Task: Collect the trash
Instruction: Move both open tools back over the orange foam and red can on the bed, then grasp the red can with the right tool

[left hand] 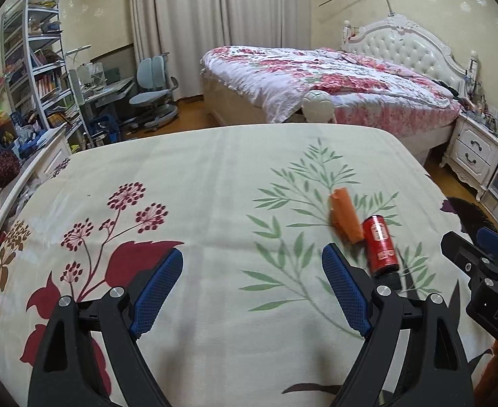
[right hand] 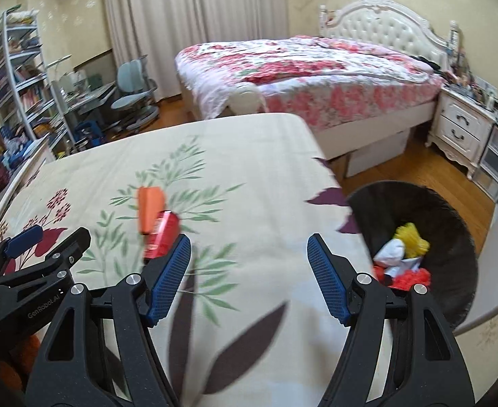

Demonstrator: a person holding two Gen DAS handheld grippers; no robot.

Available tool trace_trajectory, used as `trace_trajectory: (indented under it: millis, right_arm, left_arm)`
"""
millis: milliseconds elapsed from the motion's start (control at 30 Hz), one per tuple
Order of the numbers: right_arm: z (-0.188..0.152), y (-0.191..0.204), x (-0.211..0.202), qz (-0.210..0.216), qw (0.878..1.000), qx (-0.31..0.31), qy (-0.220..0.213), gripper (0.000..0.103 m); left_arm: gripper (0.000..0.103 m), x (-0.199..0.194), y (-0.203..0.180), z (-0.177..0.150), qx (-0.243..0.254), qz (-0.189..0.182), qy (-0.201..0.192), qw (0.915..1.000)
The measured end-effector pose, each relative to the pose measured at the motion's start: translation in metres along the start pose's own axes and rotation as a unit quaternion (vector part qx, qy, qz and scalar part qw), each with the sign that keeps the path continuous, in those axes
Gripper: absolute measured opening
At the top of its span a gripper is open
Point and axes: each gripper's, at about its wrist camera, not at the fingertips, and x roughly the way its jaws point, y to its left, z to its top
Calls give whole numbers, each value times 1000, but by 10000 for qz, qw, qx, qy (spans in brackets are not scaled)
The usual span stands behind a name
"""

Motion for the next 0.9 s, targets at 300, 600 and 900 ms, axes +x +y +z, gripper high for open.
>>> trace_trajectory:
  millis: [300,600,900]
  right_arm:
    - [1,45,30,212,9985,-357,363,55]
    - [0,47,49,197,9968,-425,647,23]
    - [6,15,53,-24,9977,-264,623,23]
  left_arm:
    - [84,11,35,-4,-260,194,122,9994]
    - [84,16,30,-4,-235,79,159,9996]
    - [84,21,0,2,-70,-216,189,9996]
